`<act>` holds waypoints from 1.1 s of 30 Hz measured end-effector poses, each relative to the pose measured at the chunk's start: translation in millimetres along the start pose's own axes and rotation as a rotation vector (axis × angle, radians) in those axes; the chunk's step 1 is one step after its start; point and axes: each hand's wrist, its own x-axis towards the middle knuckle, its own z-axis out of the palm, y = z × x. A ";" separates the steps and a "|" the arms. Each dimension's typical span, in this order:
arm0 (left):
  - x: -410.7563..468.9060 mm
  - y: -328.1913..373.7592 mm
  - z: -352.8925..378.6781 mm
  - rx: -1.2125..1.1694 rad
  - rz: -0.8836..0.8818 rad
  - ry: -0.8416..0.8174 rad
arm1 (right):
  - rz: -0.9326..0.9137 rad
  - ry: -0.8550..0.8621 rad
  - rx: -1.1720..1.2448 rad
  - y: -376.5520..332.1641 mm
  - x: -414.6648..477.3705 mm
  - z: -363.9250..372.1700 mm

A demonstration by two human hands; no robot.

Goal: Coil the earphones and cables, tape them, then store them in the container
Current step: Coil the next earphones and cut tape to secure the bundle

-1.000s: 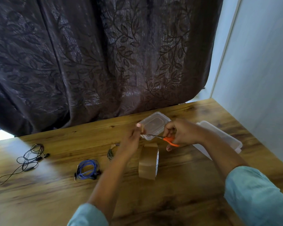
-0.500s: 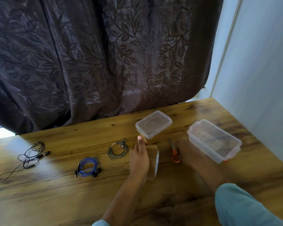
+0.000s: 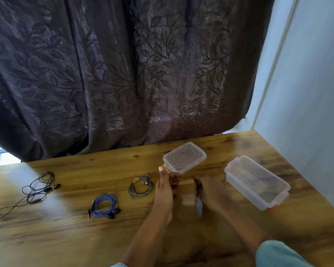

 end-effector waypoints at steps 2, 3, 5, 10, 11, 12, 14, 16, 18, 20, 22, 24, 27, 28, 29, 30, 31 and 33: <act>0.7 0.9 -5.6 -0.024 0.013 0.018 | 0.003 -0.004 -0.160 -6.6 4.3 -11.8; 0.9 0.6 -10.2 -0.036 0.008 0.028 | 0.004 -0.004 -0.246 -11.0 6.9 -17.0; 1.1 -1.8 -21.6 -0.050 -0.012 0.045 | 0.002 0.000 -0.417 -21.9 13.2 -21.4; 0.9 -3.2 -58.6 -0.079 -0.006 0.096 | 0.084 -0.026 -0.648 -57.9 28.2 -4.7; -0.1 -2.4 -67.0 -0.078 0.000 0.100 | 0.091 -0.039 -0.661 -63.5 29.6 -1.0; -0.2 -1.3 -76.7 -0.080 0.010 0.101 | 0.109 -0.052 -0.667 -69.3 31.6 3.4; 1.4 1.5 -97.9 -0.081 0.035 0.100 | 0.145 -0.082 -0.657 -81.0 34.1 8.6; 5.5 2.2 -118.9 -0.077 0.044 0.101 | 0.093 -0.086 -0.613 -98.0 36.2 10.5; 10.8 0.8 -137.9 -0.078 0.036 0.102 | -0.087 -0.066 -0.535 -122.1 37.4 15.1; 14.0 0.6 -153.6 -0.088 0.025 0.095 | -0.245 -0.038 -0.305 -149.9 34.4 24.6; 17.0 1.8 -167.8 -0.103 0.019 0.079 | -0.290 -0.111 0.027 -172.7 34.6 41.0; 20.4 3.6 -181.3 -0.111 0.031 0.057 | -0.249 -0.269 0.320 -187.7 36.4 59.1; 29.7 5.4 -199.7 -0.139 0.022 0.032 | -0.171 -0.375 0.526 -196.1 38.3 77.2; 33.9 4.9 -204.9 -0.139 0.008 0.022 | -0.168 -0.383 0.562 -196.8 39.8 81.3; 38.4 4.3 -209.3 -0.134 -0.007 0.009 | -0.175 -0.387 0.581 -197.4 41.3 84.6; 43.7 3.0 -213.5 -0.128 -0.021 -0.007 | -0.190 -0.386 0.578 -198.1 42.7 87.5; 48.7 1.9 -217.6 -0.122 -0.035 -0.025 | -0.204 -0.378 0.566 -199.7 44.0 89.9; 55.1 0.7 -224.4 -0.111 -0.060 -0.059 | -0.218 -0.343 0.545 -201.9 46.2 94.5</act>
